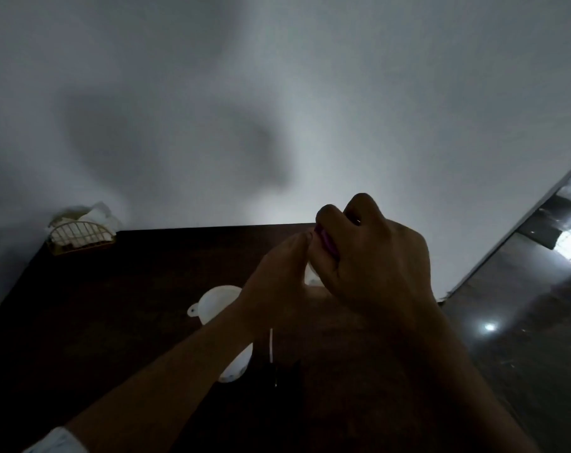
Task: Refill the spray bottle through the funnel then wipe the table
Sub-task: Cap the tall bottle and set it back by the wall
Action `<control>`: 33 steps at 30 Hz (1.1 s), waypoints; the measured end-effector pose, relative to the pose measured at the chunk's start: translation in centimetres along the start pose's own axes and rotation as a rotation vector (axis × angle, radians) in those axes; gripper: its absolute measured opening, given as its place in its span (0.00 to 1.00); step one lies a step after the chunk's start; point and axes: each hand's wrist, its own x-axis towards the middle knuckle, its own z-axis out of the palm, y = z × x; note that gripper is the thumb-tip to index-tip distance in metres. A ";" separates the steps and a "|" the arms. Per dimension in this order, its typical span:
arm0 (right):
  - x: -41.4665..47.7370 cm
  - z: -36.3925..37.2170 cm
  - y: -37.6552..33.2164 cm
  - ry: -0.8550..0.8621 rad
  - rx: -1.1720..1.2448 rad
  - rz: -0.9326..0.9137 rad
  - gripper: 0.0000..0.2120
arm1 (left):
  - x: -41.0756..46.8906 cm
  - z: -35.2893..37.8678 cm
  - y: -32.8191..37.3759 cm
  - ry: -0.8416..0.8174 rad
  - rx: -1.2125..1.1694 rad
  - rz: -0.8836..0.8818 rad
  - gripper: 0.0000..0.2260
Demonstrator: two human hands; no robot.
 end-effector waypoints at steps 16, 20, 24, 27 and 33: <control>10.3 9.3 -10.5 -0.353 0.273 -0.179 0.30 | 0.2 -11.9 -12.0 0.339 0.234 -0.319 0.20; 12.6 15.5 -12.9 -0.515 0.198 -0.287 0.39 | -0.7 -15.2 -17.6 0.375 0.179 -0.519 0.27; 13.7 21.9 -15.0 -0.636 0.162 -0.369 0.44 | -1.3 -16.6 -23.7 0.354 0.138 -0.646 0.30; 14.8 26.3 -16.5 -0.721 0.194 -0.406 0.45 | -1.0 -17.6 -27.6 0.381 0.190 -0.714 0.34; 17.0 32.6 -19.0 -0.807 0.266 -0.409 0.41 | -0.1 -18.9 -33.3 0.346 0.142 -0.692 0.23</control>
